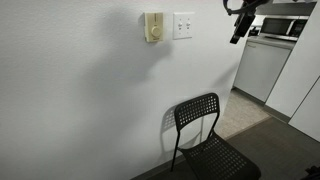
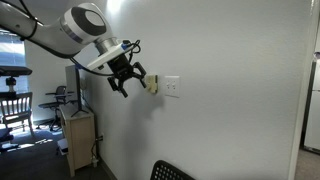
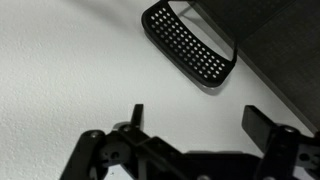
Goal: Flip the switch on the left
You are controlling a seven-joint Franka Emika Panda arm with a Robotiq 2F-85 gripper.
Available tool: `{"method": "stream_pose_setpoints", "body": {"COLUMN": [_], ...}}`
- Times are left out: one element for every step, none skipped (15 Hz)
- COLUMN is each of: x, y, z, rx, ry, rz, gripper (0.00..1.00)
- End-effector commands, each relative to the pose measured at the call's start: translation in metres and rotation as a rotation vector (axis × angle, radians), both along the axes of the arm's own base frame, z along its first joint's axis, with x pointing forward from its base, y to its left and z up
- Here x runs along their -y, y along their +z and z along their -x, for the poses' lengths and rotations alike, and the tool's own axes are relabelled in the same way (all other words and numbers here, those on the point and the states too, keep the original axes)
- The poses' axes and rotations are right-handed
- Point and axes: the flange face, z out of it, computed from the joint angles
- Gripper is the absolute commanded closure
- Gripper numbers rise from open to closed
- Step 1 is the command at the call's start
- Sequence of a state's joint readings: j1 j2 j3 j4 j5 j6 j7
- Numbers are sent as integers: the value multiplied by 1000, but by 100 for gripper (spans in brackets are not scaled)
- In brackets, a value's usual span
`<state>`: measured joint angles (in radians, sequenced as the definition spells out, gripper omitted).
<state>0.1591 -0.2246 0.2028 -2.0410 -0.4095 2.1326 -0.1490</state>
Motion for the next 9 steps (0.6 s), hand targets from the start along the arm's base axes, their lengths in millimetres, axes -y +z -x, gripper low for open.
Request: {"method": "stream_pose_setpoints", "body": {"x": [-1, -2, -4, -8, -10, -14, -21, -29, -37], "y": [1, -2, -2, -2, -1, 1, 6, 10, 13], "z": [0, 0, -1, -10, -15, -24, -32, -39, -48], "rx": [0, 7, 3, 30, 46, 78, 110, 131, 144], "ry": [1, 32, 41, 96, 134, 178, 240, 290, 344], "rz": [0, 12, 20, 22, 25, 26, 26, 22, 33], "gripper": [0, 0, 0, 0, 0, 0, 0, 0, 0]}}
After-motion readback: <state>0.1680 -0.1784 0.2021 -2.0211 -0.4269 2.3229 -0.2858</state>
